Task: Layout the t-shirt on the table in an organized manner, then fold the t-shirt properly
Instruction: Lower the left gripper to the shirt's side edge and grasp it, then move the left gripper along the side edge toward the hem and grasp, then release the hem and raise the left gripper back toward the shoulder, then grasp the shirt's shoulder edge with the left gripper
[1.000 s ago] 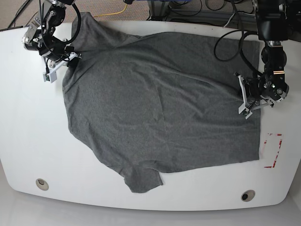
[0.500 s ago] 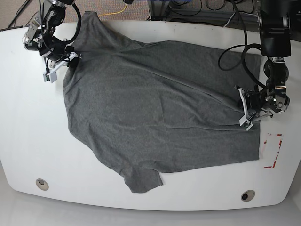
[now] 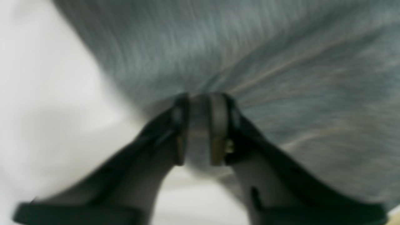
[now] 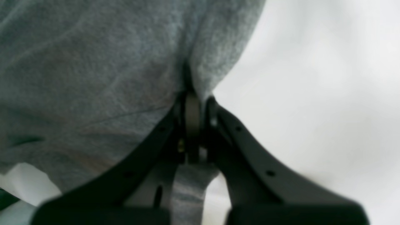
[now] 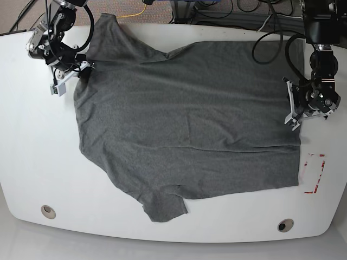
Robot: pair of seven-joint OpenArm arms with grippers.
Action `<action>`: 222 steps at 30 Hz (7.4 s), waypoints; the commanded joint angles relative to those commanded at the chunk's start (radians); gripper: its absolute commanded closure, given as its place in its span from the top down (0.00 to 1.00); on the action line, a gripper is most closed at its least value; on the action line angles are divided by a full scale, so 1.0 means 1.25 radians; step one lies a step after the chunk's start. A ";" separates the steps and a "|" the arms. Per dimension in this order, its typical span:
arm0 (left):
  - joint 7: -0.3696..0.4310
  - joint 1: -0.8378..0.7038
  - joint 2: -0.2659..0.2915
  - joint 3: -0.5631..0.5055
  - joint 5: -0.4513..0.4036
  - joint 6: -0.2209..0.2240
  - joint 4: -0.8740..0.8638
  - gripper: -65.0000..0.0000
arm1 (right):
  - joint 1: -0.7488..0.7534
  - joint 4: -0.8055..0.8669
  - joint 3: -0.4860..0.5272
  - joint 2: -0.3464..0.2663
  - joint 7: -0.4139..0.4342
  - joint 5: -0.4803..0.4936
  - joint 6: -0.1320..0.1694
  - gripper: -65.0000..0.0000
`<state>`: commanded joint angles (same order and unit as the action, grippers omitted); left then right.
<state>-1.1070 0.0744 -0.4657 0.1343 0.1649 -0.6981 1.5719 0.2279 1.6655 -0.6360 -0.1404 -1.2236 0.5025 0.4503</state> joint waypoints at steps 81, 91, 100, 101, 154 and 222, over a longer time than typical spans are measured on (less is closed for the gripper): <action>0.438 0.444 0.065 -0.182 0.000 0.141 -0.545 0.42 | -0.012 0.000 0.000 0.007 0.000 0.000 0.004 0.00; 0.077 0.257 0.061 0.085 -0.001 0.000 -0.158 0.43 | -0.028 -0.001 0.000 0.009 0.000 -0.004 0.004 0.00; -0.087 0.029 0.064 0.137 0.001 0.000 0.128 0.79 | -0.033 -0.002 0.000 0.009 0.000 -0.005 0.004 0.00; -0.098 -0.004 0.064 0.137 0.006 0.000 0.160 0.79 | -0.033 -0.002 0.000 0.009 0.000 -0.005 0.004 0.00; -0.134 -0.443 -0.032 0.226 0.245 0.000 0.133 0.68 | -0.033 -0.002 0.047 0.011 0.000 -0.005 0.004 0.00; -0.169 -0.400 0.038 0.200 0.392 0.000 0.184 0.01 | -0.031 -0.002 0.045 0.010 0.000 0.000 0.004 0.00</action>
<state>-1.3188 -0.4258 -0.4181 0.3844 0.6544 -0.6981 1.8021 0.1895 1.6625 -0.5792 -0.1281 -1.2236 0.5025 0.4549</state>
